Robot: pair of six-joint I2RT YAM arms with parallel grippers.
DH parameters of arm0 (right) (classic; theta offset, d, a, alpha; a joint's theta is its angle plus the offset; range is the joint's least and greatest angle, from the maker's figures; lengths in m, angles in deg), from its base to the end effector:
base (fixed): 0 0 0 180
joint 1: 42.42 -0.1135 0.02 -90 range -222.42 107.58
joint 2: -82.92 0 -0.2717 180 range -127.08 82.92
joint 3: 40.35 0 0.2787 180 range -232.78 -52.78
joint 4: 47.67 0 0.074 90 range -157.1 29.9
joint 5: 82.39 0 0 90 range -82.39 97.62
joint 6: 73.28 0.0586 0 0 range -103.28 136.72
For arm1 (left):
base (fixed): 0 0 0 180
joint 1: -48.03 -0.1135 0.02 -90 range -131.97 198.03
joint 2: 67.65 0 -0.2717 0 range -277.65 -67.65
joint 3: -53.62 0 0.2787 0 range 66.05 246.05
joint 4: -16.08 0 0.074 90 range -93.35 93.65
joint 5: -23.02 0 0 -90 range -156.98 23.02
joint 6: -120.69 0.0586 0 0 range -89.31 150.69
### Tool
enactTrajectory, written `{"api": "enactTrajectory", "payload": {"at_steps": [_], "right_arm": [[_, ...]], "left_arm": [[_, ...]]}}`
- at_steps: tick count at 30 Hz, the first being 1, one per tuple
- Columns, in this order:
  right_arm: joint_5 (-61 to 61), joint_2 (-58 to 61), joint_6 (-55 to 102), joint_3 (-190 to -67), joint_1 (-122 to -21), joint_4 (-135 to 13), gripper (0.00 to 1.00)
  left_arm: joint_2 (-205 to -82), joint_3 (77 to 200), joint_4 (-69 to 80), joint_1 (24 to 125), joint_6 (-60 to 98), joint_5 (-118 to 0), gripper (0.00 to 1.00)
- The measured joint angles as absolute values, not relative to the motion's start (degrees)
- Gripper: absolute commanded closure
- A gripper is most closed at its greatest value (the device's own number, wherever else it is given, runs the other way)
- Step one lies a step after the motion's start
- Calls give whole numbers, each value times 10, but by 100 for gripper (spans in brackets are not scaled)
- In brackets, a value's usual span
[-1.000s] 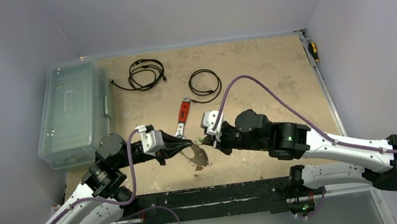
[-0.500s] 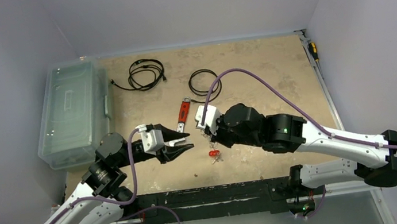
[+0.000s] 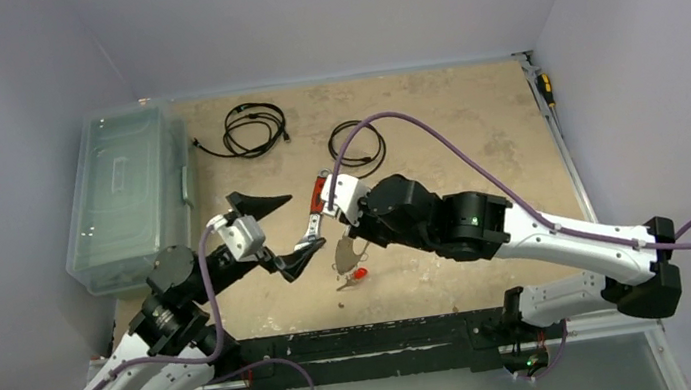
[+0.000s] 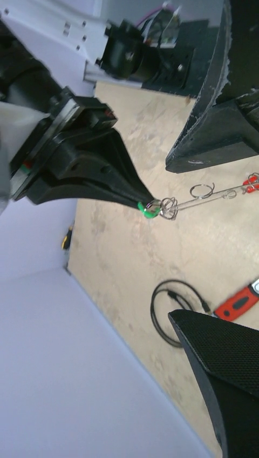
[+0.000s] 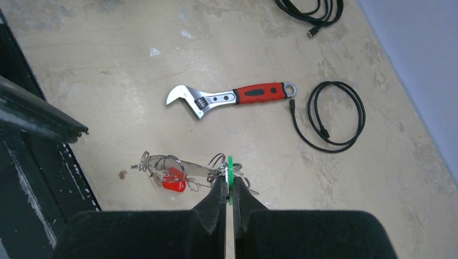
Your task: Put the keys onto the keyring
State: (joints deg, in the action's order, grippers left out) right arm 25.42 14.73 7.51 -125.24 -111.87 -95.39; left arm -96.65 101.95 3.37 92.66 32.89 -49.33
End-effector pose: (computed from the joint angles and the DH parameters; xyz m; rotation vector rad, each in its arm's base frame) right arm 0.1211 0.2720 0.3790 -1.1816 1.7343 0.3099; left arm 0.1116 -0.1351 0.3524 0.8318 1.2662 -0.8224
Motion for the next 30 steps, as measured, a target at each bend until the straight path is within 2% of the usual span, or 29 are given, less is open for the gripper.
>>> {"api": "enactTrajectory", "payload": {"at_steps": [6,13,17,21,26,30], "right_arm": [[286,108,59,-1280,-1119,-924,100],[370,31,34,-1362,-1119,-855,100],[418,25,27,-1351,-1117,-806,100],[426,72,69,-1224,-1087,-743,100],[421,116,189,-1060,-1013,-745,100],[422,132,288,-1004,-984,-775,100]], "left_arm": [[-936,1024,15,927,337,-595,1],[-918,1025,-6,924,349,-664,1],[-907,1025,-8,923,349,-683,1],[-901,1025,-8,923,350,-692,1],[-901,1025,-8,923,350,-692,1],[-902,1025,-8,923,350,-691,2]]}}
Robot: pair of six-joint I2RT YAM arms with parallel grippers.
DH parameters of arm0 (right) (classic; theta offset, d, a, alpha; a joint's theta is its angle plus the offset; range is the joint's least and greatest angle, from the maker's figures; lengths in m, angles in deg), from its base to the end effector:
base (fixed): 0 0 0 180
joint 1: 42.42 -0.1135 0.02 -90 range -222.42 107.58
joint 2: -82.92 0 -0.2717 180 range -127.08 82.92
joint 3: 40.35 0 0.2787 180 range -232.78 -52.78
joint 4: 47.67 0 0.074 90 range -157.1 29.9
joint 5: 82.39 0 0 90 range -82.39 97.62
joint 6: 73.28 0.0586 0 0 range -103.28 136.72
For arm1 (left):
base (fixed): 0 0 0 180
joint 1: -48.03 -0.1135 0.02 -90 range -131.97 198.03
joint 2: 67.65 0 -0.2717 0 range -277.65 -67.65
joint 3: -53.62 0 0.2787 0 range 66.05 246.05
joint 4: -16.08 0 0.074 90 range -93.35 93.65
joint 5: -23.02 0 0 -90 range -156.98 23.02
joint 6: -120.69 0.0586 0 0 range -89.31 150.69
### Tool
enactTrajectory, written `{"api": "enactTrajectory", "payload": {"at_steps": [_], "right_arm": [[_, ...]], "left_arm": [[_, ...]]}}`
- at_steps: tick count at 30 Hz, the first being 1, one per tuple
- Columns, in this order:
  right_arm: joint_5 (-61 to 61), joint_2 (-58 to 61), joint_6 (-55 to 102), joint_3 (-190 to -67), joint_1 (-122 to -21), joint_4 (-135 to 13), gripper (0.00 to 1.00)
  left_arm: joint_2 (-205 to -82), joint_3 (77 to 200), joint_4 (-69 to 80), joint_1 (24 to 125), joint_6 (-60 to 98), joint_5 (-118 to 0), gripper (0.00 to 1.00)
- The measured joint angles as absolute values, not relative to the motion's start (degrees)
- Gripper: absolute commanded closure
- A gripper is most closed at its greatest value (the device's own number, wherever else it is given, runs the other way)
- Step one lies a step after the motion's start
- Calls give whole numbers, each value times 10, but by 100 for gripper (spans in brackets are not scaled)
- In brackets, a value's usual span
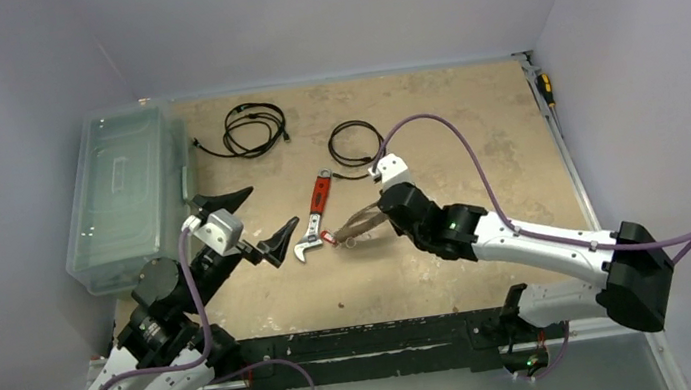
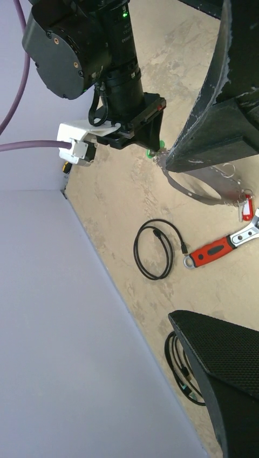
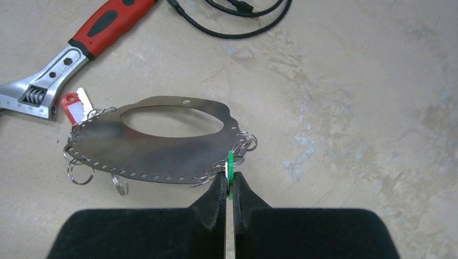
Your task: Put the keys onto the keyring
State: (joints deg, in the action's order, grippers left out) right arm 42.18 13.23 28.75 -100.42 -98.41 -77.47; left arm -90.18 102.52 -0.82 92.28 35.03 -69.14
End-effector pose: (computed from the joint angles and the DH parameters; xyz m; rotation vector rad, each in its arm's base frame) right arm 0.1925 0.2259 0.2441 -0.4993 2.0614 0.0133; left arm 0.1086 -0.1027 0.3632 0.5584 1.3143 -0.5500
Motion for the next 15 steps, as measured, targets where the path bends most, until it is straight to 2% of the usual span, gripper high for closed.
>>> {"api": "enactTrajectory", "payload": {"at_steps": [8,15], "right_arm": [[395,137,429,-963,-978,-787,100],[347,136,484,-926,-978,-801,100]], "left_arm": [[-902,1025,-9,923,350,-691,2],[-908,1025,-13,923,350,-691,2]]}}
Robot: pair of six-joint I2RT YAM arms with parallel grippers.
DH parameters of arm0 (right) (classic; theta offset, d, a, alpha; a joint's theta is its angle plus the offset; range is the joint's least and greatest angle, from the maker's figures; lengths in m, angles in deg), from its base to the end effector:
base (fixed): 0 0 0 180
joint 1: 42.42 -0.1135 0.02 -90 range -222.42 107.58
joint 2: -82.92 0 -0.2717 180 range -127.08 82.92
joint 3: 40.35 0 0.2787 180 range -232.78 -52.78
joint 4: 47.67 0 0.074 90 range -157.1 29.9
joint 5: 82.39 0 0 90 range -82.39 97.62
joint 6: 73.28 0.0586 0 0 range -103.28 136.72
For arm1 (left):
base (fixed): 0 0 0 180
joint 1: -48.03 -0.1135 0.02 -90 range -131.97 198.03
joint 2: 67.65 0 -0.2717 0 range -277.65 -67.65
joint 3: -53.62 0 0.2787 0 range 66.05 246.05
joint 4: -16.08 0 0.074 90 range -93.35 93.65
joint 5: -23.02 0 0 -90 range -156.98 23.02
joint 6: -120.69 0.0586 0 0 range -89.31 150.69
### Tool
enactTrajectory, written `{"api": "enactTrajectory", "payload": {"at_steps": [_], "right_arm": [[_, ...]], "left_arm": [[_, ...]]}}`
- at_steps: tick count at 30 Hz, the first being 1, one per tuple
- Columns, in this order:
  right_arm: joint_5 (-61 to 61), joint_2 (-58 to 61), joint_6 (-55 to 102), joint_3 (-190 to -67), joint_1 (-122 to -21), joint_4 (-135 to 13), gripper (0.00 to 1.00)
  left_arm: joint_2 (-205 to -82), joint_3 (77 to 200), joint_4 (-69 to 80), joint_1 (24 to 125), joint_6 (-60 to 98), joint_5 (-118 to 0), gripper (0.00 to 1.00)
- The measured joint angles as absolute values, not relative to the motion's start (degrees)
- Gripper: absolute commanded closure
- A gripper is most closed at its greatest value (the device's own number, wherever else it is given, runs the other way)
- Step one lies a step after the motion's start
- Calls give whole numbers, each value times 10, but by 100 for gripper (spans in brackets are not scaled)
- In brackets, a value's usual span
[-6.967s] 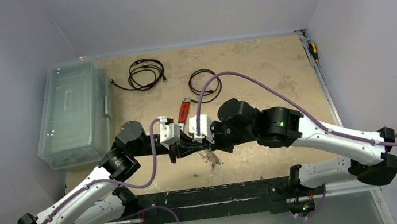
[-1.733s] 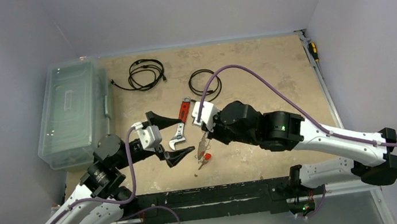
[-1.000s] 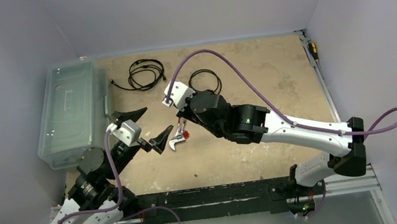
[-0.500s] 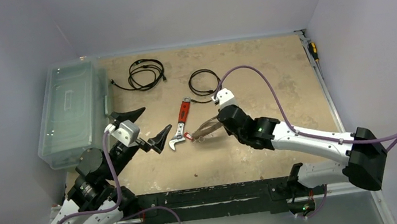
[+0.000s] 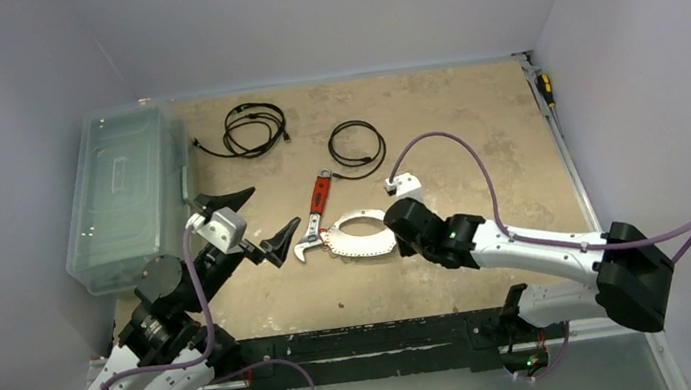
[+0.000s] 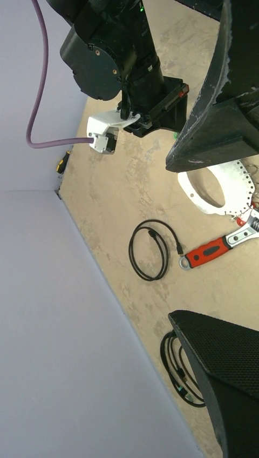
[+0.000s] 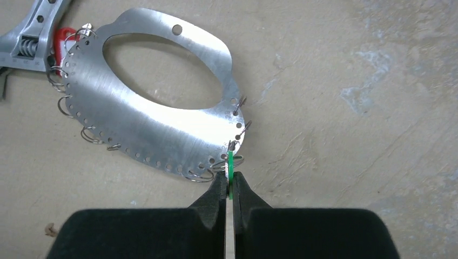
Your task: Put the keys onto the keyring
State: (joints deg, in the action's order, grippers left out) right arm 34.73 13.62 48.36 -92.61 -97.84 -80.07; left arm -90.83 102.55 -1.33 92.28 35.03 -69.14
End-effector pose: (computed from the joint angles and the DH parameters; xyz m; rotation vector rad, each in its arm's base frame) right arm 0.1766 0.2092 0.1901 -0.2746 2.3042 0.1841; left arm 0.1107 -0.1048 0.3608 0.5668 1.3324 -0.5461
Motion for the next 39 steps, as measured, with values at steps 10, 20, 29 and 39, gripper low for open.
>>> {"api": "enactTrajectory", "payload": {"at_steps": [10,20,29,39], "right_arm": [[326,67,559,-941,-978,-861,90],[366,13,619,-1013,-996,-1030,29],[382,48,587,-1053,-1000,-1013,27],[243,34,473,-1058,-995,-740,27]], "left_arm": [[-910,1026,-17,923,351,-691,2],[-910,1026,-17,923,358,-691,2],[-910,1026,-17,923,359,-692,2],[-911,1026,-18,923,359,-720,2]]}}
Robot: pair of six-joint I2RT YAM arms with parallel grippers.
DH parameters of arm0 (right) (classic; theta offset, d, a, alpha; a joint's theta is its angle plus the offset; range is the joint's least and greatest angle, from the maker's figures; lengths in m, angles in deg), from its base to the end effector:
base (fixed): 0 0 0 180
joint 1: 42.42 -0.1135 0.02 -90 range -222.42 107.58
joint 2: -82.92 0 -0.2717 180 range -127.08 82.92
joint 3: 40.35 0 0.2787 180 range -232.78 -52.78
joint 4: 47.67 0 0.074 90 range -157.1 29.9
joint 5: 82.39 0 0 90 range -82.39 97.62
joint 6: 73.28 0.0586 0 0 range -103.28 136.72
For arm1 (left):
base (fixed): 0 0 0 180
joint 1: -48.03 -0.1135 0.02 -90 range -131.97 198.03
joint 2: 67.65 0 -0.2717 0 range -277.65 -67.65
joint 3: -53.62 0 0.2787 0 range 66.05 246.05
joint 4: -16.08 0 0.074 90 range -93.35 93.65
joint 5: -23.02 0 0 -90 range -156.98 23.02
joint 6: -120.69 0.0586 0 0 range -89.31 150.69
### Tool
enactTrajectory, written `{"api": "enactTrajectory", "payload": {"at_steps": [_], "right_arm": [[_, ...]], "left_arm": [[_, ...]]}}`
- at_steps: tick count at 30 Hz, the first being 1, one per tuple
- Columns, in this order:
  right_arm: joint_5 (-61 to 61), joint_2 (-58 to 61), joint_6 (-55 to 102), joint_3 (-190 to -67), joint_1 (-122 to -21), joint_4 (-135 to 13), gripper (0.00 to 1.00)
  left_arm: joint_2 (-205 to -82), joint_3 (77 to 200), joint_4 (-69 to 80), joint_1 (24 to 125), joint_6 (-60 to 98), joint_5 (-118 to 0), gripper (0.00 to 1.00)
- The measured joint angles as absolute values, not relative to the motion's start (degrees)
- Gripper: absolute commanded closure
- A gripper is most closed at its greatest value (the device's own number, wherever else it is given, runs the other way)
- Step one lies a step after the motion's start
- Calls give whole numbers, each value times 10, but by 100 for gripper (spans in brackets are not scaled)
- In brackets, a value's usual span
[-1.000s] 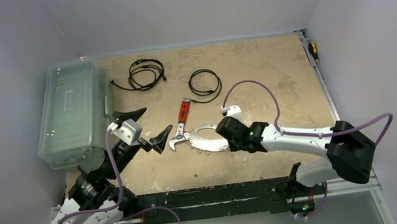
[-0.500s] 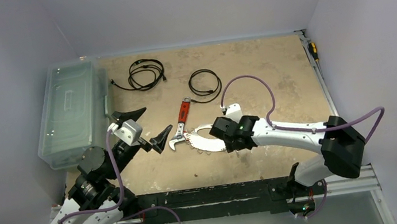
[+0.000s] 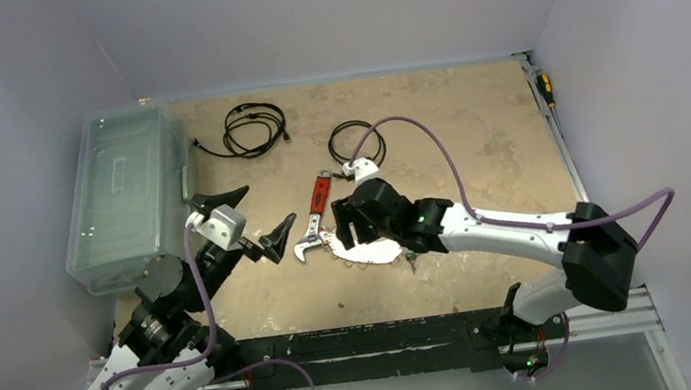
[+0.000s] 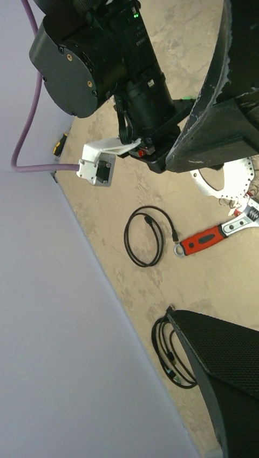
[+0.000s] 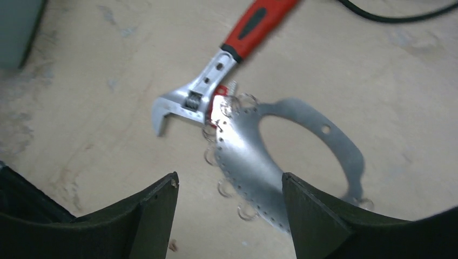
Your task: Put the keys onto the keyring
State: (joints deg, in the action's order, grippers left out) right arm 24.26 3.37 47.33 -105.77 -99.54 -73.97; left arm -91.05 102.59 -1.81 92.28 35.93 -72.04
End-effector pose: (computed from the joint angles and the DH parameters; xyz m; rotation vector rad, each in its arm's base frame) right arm 0.1987 0.2765 0.2283 -0.3733 2.2575 0.4896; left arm 0.1134 -0.1032 0.3594 0.5419 1.3514 -0.4948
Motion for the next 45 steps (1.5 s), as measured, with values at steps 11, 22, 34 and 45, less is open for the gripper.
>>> {"api": "enactTrajectory", "payload": {"at_steps": [11,22,34,45], "right_arm": [[183,-148,471,-1188,-962,-607,21],[183,-294,496,-1258,-925,-592,16],[168,-313,496,-1260,-916,-576,10],[66,-355,504,-1275,-911,-511,12]], "left_arm": [[-911,1026,-20,923,359,-769,2],[-911,1026,-20,923,359,-790,1],[-927,1026,-10,923,332,-825,1],[-957,1030,-20,917,288,-863,1]]}}
